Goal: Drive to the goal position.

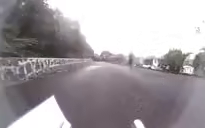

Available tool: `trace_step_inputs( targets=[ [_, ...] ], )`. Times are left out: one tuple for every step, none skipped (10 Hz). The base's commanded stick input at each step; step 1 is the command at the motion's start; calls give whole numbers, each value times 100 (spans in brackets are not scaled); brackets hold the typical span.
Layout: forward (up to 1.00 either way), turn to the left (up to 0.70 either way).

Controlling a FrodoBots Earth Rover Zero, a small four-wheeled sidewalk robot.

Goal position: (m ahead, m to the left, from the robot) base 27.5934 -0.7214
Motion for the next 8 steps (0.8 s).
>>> trace_step_inputs(
  targets=[
    [100, -40],
    [100, -40],
    [100, -38],
    [100, 0],
    [100, 0],
    [100, 0],
    [100, 0],
    [100, 0]
  ],
)
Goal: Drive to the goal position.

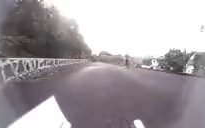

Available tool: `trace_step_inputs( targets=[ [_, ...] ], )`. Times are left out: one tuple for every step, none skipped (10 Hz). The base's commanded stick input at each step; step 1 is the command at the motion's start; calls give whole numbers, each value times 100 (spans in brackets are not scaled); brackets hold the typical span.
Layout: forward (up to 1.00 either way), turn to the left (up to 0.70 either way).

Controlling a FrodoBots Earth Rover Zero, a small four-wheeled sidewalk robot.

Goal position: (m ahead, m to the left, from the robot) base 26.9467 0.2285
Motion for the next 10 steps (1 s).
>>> trace_step_inputs(
  targets=[
    [100, 0],
    [100, 0],
    [100, 0],
    [100, 0],
    [100, 0],
    [100, 0],
    [100, 0],
    [100, 0],
    [100, 0],
    [100, 0]
  ],
)
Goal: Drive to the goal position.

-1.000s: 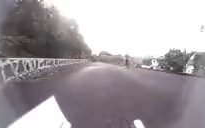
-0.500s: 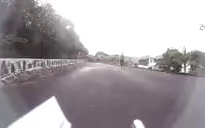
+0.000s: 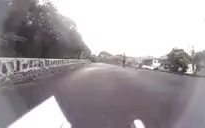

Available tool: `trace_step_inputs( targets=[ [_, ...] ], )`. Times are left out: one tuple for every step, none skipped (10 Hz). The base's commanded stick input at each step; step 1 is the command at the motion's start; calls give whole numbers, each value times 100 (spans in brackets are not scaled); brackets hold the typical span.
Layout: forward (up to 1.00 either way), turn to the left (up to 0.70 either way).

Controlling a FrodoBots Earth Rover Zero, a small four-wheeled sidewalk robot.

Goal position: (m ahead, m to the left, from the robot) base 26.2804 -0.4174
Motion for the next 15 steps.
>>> trace_step_inputs(
  targets=[
    [100, 0],
    [100, 0],
    [100, 0],
    [100, 0],
    [100, 0],
    [100, 0],
    [100, 0],
    [100, 0],
    [100, 0],
    [100, 0],
    [100, 0],
    [100, -28],
    [100, -40],
    [100, -40],
    [100, -40]
  ],
)
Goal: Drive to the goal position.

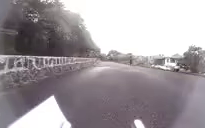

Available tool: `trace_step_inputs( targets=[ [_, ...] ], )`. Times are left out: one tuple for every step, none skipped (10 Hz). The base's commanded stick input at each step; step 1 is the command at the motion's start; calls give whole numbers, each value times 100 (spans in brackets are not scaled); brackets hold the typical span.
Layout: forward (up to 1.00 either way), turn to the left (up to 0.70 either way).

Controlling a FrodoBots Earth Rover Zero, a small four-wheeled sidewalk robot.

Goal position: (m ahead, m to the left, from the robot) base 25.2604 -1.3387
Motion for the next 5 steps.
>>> trace_step_inputs(
  targets=[
    [100, -40],
    [100, -12],
    [100, -1],
    [100, 0],
    [100, 0]
  ],
)
